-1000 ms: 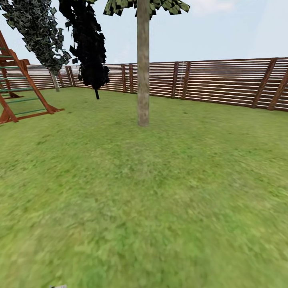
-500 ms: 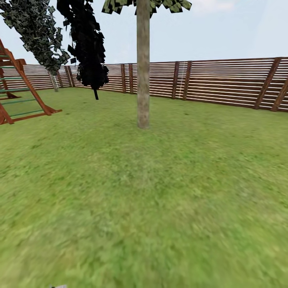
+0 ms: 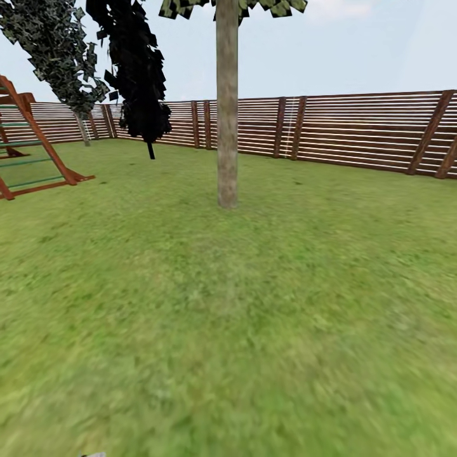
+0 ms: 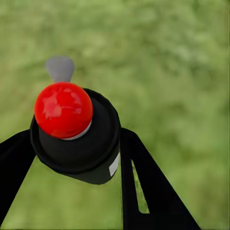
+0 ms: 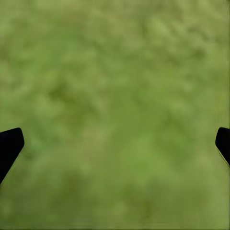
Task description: In the garden, pick up the pesticide atomizer on the floor and spray pesticide onto both trees until each tree trunk is fully covered.
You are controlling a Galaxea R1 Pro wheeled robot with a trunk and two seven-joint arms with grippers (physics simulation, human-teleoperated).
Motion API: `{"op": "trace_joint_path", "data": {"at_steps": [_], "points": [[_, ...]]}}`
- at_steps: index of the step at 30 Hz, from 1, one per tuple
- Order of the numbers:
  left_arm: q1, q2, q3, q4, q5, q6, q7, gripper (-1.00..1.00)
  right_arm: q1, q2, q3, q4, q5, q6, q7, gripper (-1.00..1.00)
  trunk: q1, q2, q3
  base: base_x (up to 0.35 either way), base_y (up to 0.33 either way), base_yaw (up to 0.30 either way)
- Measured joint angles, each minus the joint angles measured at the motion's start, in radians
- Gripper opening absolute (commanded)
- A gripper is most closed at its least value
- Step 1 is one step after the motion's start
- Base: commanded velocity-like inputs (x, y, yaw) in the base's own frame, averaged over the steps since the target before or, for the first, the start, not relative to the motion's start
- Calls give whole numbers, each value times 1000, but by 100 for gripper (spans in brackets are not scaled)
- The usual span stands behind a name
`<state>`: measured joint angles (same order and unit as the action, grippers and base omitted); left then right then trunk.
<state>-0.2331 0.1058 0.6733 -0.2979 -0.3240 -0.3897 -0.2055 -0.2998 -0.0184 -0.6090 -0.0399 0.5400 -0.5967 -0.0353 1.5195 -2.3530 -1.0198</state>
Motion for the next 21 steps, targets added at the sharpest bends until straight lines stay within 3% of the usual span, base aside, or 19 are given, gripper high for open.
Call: {"op": "trace_joint_path", "data": {"at_steps": [21], "points": [[0,0,0,0,0,0,0,-100,0,0,0,0,0,0,0,100,0,0,0,344,0,0]]}}
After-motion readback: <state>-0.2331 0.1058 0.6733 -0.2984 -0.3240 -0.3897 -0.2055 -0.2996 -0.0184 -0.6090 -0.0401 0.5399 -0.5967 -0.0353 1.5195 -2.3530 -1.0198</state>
